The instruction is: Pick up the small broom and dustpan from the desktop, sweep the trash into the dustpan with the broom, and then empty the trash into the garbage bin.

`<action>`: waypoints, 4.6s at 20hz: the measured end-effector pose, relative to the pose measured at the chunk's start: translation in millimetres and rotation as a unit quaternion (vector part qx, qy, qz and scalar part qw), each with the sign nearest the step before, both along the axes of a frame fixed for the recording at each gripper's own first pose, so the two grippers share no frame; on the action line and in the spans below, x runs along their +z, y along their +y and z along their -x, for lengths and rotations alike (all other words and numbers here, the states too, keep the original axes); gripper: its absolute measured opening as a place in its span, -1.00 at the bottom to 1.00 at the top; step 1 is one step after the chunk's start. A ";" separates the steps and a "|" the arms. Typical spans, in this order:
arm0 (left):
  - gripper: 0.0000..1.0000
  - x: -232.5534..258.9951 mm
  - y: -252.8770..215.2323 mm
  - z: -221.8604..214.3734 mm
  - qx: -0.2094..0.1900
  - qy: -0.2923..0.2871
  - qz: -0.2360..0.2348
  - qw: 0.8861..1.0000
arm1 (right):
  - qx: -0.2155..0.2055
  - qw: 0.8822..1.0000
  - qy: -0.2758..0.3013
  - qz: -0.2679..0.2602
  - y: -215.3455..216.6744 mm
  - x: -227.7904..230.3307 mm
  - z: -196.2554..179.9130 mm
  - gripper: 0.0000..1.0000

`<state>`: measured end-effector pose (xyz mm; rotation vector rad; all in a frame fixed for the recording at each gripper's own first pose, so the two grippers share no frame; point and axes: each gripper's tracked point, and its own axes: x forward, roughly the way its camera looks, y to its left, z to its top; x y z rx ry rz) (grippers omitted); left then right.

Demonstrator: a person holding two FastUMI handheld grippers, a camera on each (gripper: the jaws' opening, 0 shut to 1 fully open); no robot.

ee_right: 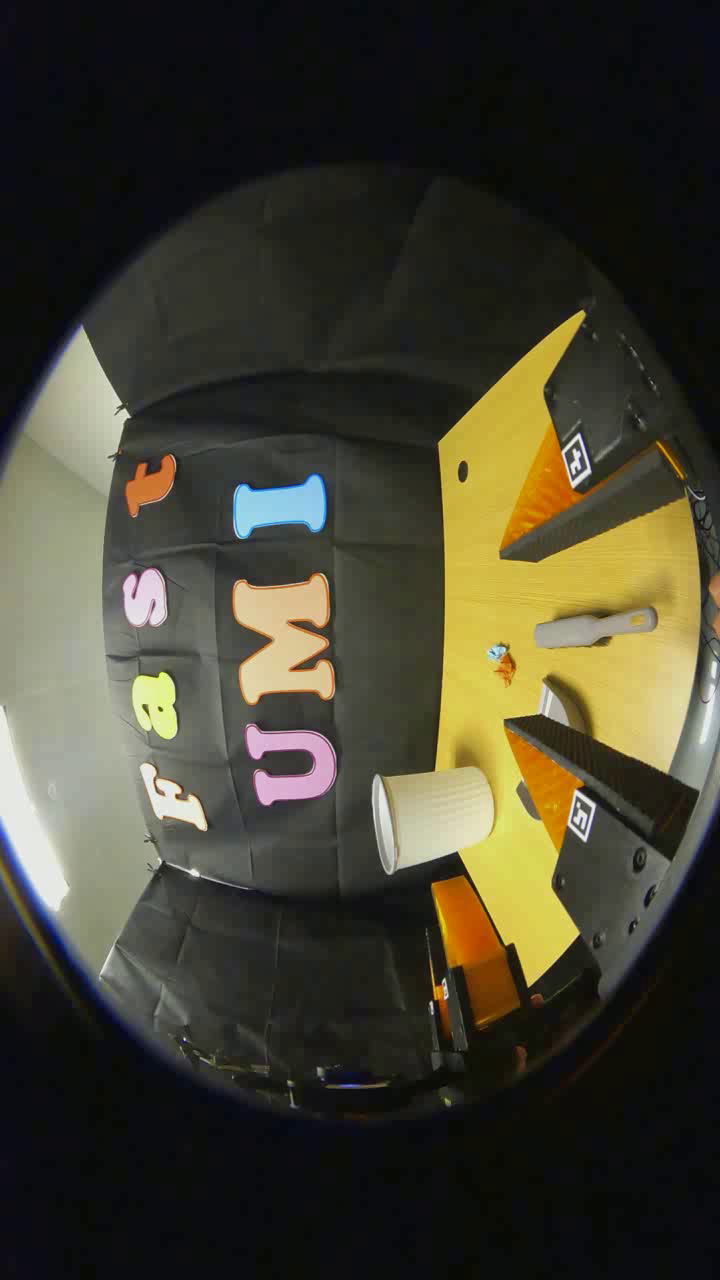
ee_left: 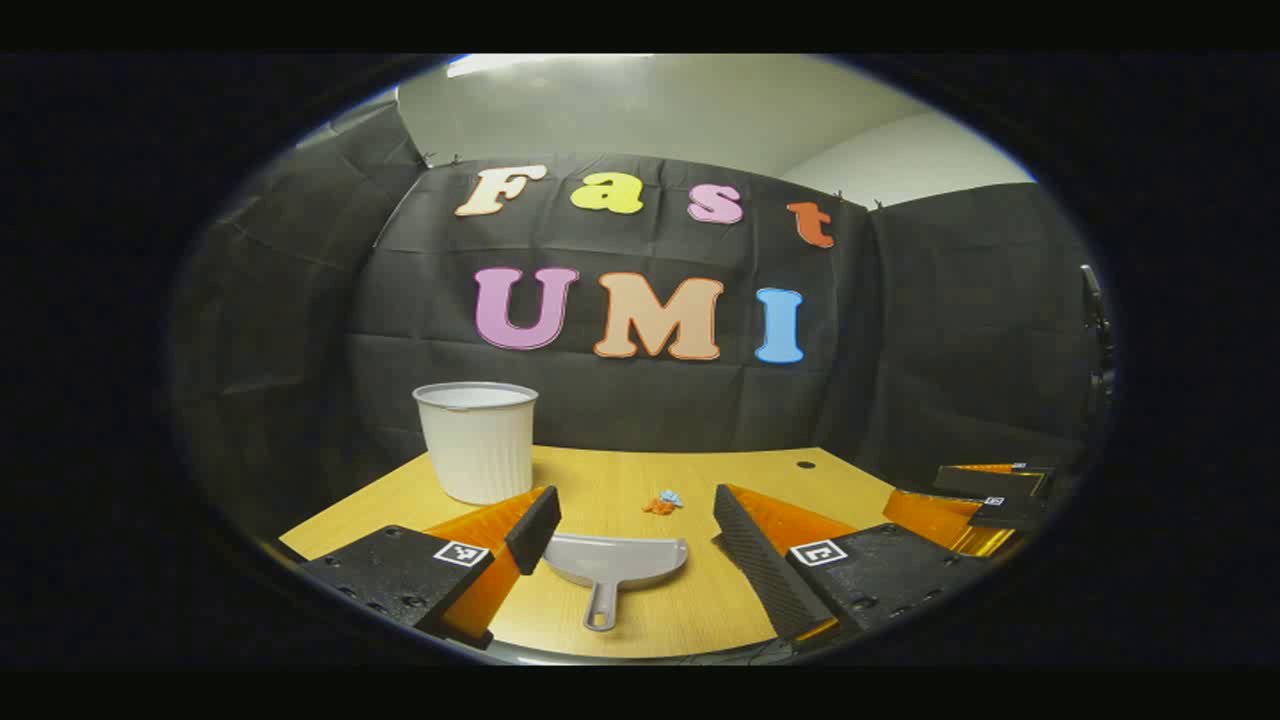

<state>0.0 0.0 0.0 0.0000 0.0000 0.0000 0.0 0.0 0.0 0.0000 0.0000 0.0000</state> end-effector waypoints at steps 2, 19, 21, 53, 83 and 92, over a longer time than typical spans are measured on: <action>0.87 -3.4 -0.8 1.0 -0.002 0.004 -0.002 1.000 | -0.002 1.000 0.001 0.001 0.1 0.2 0.2 0.85; 0.86 -15.3 -3.1 -0.3 -0.011 0.014 0.003 1.000 | 0.010 1.000 0.018 0.000 15.8 -8.2 2.6 0.84; 0.87 -16.2 -4.0 1.9 -0.011 0.015 0.005 1.000 | 0.010 1.000 0.018 -0.001 15.1 -7.2 3.0 0.84; 0.87 -108.2 4.7 -8.8 -0.038 0.176 -0.005 0.984 | 0.016 0.981 0.189 0.038 0.6 -107.2 -58.4 0.86; -0.33 -275.6 44.8 -30.0 -0.029 0.533 -0.050 0.844 | 0.031 0.868 0.495 0.017 -7.9 -275.1 -124.7 -0.50; -0.46 -253.6 54.2 -38.7 -0.090 0.497 -0.049 0.861 | 0.022 0.890 0.453 -0.041 -7.9 -236.4 -137.7 -0.56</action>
